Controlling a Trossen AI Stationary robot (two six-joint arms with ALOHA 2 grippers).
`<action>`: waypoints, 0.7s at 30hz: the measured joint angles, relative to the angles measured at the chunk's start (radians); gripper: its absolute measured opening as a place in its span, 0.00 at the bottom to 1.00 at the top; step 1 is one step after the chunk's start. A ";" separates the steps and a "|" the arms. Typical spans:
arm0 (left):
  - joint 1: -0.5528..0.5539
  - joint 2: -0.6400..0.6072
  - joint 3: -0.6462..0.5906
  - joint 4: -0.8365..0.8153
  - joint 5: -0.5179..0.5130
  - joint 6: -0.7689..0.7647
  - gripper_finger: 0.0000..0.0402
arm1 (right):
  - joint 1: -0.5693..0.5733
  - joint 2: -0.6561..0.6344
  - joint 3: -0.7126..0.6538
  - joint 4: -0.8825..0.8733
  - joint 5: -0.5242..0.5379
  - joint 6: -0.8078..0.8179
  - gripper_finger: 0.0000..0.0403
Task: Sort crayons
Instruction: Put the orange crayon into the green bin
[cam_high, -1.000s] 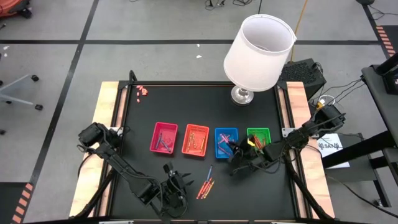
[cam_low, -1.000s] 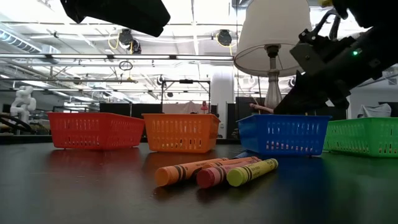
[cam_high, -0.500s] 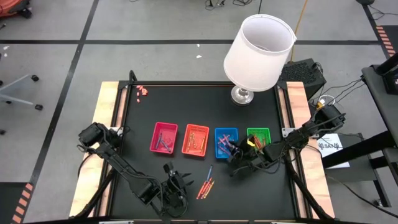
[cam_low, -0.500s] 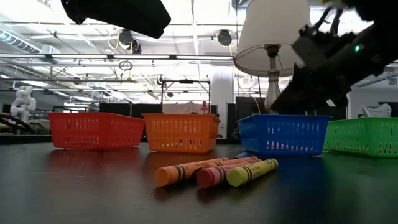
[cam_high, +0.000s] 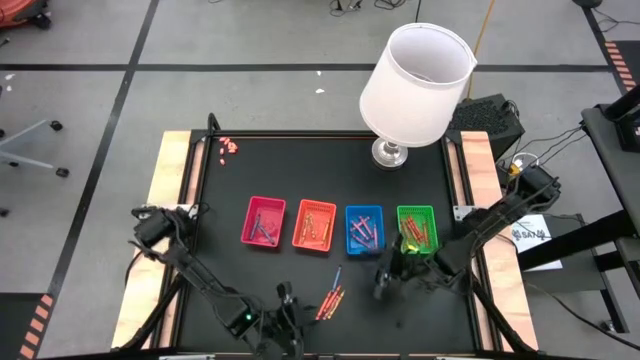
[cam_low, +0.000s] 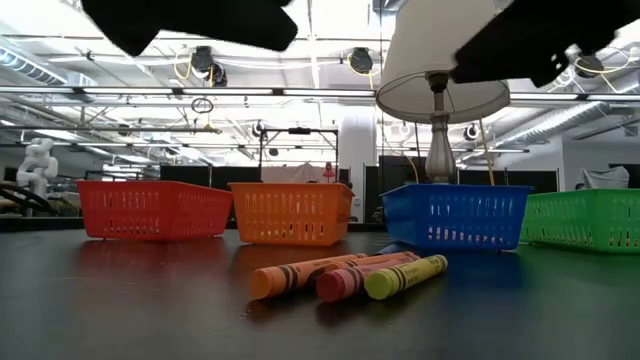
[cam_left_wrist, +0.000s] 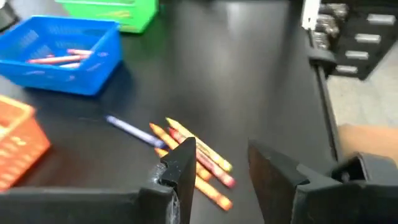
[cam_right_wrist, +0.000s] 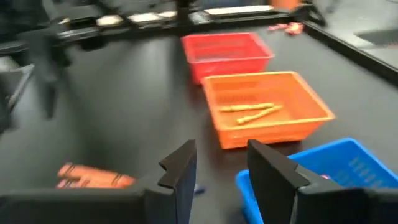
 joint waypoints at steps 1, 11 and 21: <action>-0.006 0.018 -0.001 0.029 -0.006 0.011 0.35 | 0.012 0.000 0.000 0.002 -0.016 -0.021 0.32; 0.002 0.124 -0.001 0.070 -0.058 -0.027 0.35 | 0.102 0.035 0.000 -0.008 -0.180 -0.033 0.32; 0.001 0.143 -0.001 0.048 -0.054 -0.107 0.35 | 0.102 0.104 0.000 0.039 -0.179 -0.007 0.32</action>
